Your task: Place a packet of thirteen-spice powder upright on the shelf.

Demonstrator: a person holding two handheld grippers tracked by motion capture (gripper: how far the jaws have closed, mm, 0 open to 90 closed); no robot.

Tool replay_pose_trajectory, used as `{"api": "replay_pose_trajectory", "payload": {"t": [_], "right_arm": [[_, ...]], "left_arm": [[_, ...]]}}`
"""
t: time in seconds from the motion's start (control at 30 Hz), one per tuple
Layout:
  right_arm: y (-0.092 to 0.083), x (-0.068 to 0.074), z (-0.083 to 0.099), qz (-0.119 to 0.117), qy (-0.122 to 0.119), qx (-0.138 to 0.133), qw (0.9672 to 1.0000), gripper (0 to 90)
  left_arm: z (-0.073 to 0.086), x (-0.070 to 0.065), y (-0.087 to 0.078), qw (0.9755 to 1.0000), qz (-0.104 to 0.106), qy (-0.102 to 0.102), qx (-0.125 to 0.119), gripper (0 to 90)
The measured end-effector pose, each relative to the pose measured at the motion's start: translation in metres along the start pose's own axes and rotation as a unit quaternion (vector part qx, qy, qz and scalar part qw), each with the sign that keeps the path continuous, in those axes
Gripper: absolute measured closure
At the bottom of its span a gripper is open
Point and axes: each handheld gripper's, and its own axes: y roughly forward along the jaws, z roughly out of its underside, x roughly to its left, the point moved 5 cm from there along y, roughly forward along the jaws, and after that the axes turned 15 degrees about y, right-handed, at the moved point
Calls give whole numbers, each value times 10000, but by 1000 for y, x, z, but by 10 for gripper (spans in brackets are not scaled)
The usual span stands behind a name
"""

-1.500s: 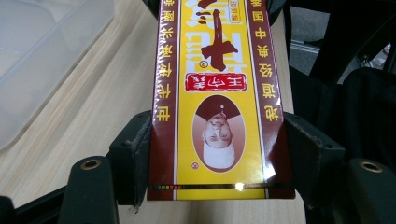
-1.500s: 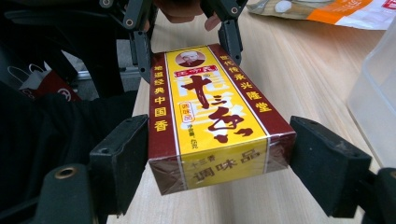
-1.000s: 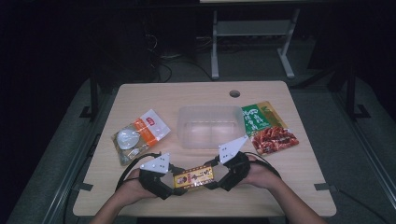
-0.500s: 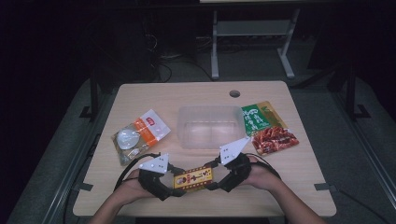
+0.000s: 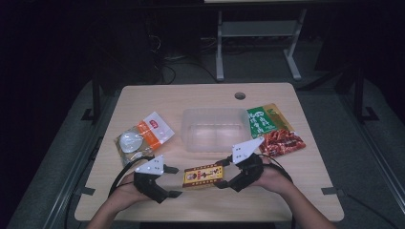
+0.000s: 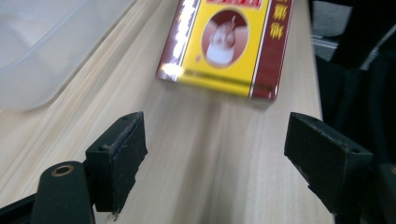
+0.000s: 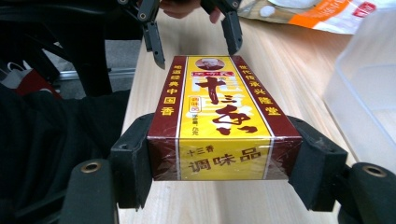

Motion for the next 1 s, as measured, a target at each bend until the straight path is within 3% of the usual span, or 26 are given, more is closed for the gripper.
{"api": "replay_pose_trajectory", "payload": {"t": [0.13,0.23,0.53,0.73,0.9,1.0], "right_arm": [[-4,-3,2,125,68,2,9999,319],[-7,-5,2,196,54,-15,9998,319],[-13,-15,-2,447,61,50,9990,318],[-19,-20,-5,506,239,-5,9984,319],[-26,-27,-10,707,228,43,9972,319],[-30,-30,-10,683,369,-65,9970,318]], "left_arm": [[3,2,-3,9997,-59,-203,85,202],[4,4,-3,9993,-93,-371,15,175],[7,1,-6,9990,-118,-442,27,157],[8,4,-6,9991,-8,-412,94,159],[4,4,-6,9987,-84,-497,-9,158],[3,4,-7,9973,-88,-720,-114,149]]}}
